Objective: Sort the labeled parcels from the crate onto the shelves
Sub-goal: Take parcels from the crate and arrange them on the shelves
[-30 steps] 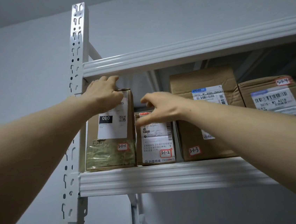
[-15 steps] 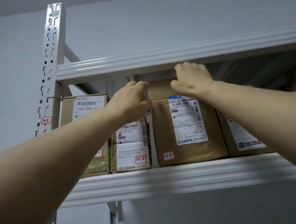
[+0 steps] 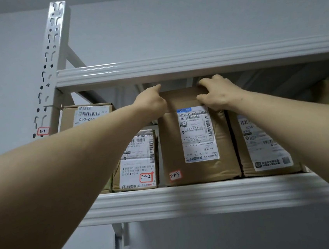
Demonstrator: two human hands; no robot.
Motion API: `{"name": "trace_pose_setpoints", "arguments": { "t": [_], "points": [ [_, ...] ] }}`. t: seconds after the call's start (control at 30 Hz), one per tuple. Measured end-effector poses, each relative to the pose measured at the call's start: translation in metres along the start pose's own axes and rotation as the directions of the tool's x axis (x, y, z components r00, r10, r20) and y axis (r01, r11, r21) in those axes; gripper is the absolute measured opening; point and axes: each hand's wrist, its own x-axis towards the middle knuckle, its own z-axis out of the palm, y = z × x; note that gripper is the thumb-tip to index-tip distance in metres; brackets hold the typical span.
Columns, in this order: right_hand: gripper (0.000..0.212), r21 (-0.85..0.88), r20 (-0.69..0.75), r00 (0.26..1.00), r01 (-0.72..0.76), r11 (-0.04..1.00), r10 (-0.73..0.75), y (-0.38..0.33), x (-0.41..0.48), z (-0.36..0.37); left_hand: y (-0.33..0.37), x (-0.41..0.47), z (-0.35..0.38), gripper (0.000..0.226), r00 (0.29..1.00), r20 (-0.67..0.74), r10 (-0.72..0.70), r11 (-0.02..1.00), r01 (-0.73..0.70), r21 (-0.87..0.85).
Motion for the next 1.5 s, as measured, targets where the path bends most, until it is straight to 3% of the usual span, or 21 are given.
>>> {"name": "trace_pose_setpoints", "arguments": {
  "t": [0.23,0.43,0.6,0.77,0.87,0.93,1.03,1.13,1.23,1.4,1.5],
  "points": [
    [0.045,0.028,-0.039,0.998,0.059,0.998,-0.058,-0.005,0.0,-0.002,0.007,0.0,0.004,0.04,0.996,-0.074,-0.042,0.998,0.039,-0.042],
    [0.043,0.086,-0.042,0.998,0.056,0.995,-0.052,-0.005,0.003,-0.002,0.007,0.002,0.003,0.053,0.991,-0.102,-0.09,0.983,0.072,-0.17],
    [0.043,0.155,-0.024,0.999,0.043,0.987,-0.04,-0.007,0.0,-0.004,0.007,-0.005,-0.002,0.049,0.982,-0.162,-0.096,0.985,0.071,-0.156],
    [0.042,0.09,-0.02,0.998,0.06,0.994,-0.059,-0.012,0.001,-0.006,0.009,-0.008,-0.004,0.043,0.979,-0.184,-0.093,0.988,0.069,-0.136],
    [0.04,0.075,-0.021,0.999,0.042,0.996,-0.04,-0.012,0.002,-0.005,0.01,-0.011,-0.004,0.022,0.979,-0.177,-0.096,0.989,0.075,-0.124],
    [0.047,0.125,-0.027,1.0,0.011,0.992,-0.007,-0.009,0.002,-0.004,0.011,-0.012,-0.004,0.013,0.977,-0.189,-0.097,0.992,0.08,-0.098],
    [0.055,0.265,-0.04,0.999,-0.008,0.964,0.019,0.001,-0.003,-0.007,0.017,-0.016,-0.003,0.016,0.968,-0.238,-0.084,0.996,0.089,0.008],
    [0.056,0.285,-0.064,0.997,-0.029,0.958,0.049,0.024,-0.012,-0.019,0.027,-0.018,0.005,0.028,0.953,-0.303,0.032,0.98,0.029,0.195],
    [0.052,0.199,-0.091,0.994,-0.047,0.979,0.066,0.054,-0.02,-0.03,0.038,-0.016,0.021,0.042,0.943,-0.257,0.21,0.927,-0.108,0.36],
    [0.051,0.036,0.011,0.996,-0.087,0.996,0.087,0.086,-0.023,-0.031,0.058,-0.015,0.044,0.047,0.865,-0.054,0.498,0.768,-0.411,0.492],
    [0.051,-0.024,0.105,0.992,-0.065,0.998,0.067,0.094,-0.024,-0.026,0.066,-0.017,0.057,0.045,0.753,0.156,0.639,0.569,-0.6,0.563]
  ]
}}
